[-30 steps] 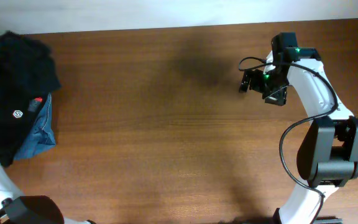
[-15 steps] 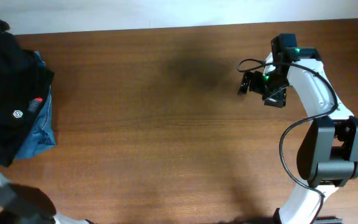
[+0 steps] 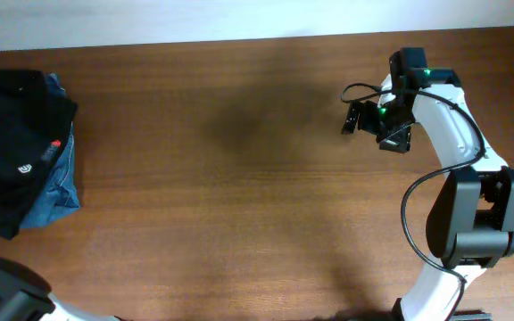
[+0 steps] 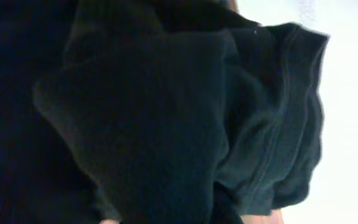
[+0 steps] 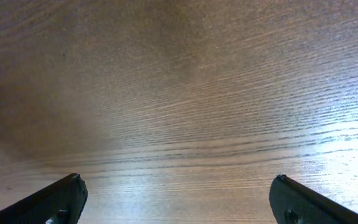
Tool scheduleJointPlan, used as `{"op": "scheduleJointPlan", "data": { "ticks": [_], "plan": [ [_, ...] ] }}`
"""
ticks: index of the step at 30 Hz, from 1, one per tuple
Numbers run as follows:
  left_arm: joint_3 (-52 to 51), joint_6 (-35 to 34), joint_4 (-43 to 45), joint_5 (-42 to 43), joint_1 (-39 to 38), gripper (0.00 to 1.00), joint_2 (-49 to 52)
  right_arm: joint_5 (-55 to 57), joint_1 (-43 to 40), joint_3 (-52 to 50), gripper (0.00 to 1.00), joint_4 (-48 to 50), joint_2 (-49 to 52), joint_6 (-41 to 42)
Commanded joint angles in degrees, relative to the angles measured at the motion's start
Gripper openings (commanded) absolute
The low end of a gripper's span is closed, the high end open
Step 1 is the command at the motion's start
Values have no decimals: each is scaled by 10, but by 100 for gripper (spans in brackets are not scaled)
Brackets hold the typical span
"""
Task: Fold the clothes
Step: 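Place the bundle onto the clothes pile at left and release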
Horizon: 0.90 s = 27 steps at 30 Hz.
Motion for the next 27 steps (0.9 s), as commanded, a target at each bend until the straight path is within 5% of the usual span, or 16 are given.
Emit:
{"op": "scheduleJointPlan", "data": {
  "ticks": [1, 6, 8, 11, 13, 27],
  "plan": [
    [8, 66, -14, -13, 18, 1, -7, -6, -2, 10, 99, 4, -15, -6],
    [8, 66, -13, -54, 3, 3, -7, -19, -2, 10, 99, 4, -15, -6],
    [8, 66, -14, -74, -7, 13, -7, -18, -2, 10, 99, 5, -15, -6],
    [8, 66, -14, -102, -27, 80, -7, -18, -2, 10, 99, 5, -15, -6],
    [8, 66, -8, -105, -35, 92, -7, -18, -2, 10, 99, 5, -15, -6],
    [22, 102, 12, -59, -36, 93, -23, -18, -2, 10, 99, 6, -15, -6]
  ]
}}
